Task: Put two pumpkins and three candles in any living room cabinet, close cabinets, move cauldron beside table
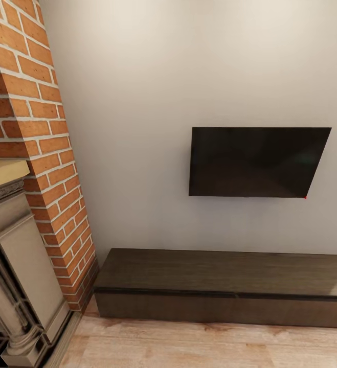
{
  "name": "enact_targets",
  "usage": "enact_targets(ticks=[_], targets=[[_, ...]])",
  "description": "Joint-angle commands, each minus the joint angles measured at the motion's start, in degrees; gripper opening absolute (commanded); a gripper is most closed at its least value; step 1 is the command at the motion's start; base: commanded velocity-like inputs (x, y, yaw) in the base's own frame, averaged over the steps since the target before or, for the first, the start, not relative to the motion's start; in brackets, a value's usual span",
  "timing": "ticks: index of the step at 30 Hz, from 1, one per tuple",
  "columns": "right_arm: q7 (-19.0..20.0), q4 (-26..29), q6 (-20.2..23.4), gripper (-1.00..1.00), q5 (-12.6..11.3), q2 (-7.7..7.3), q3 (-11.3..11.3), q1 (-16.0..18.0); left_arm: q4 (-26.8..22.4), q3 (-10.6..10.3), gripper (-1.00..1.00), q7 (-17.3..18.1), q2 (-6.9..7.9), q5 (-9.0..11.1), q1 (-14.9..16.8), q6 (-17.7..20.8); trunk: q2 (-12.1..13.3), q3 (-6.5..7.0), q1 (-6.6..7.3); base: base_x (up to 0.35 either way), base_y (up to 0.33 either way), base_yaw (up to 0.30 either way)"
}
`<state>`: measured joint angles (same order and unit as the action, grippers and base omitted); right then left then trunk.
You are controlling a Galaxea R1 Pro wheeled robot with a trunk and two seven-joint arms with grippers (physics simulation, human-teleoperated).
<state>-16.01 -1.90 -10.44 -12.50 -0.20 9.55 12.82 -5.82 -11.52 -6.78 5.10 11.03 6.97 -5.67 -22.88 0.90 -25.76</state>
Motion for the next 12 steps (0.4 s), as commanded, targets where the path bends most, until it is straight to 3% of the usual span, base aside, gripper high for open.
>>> enact_targets(ticks=[1,12], targets=[[0.0,-0.2,-0.4,1.0,-0.6,-0.01,0.5,0.0,0.0,-0.5,1.0,-0.2,0.04,0.5,0.0,-0.2,0.0,-0.02,-0.02,0.0,0.0,0.0],[0.0,-0.3,-0.4,1.0,-0.7,0.19,0.5,0.0,-0.1,-0.5,1.0,-0.2,-0.03,0.6,0.0,-0.2,0.0,-0.02,-0.02,0.0,0.0,0.0]])
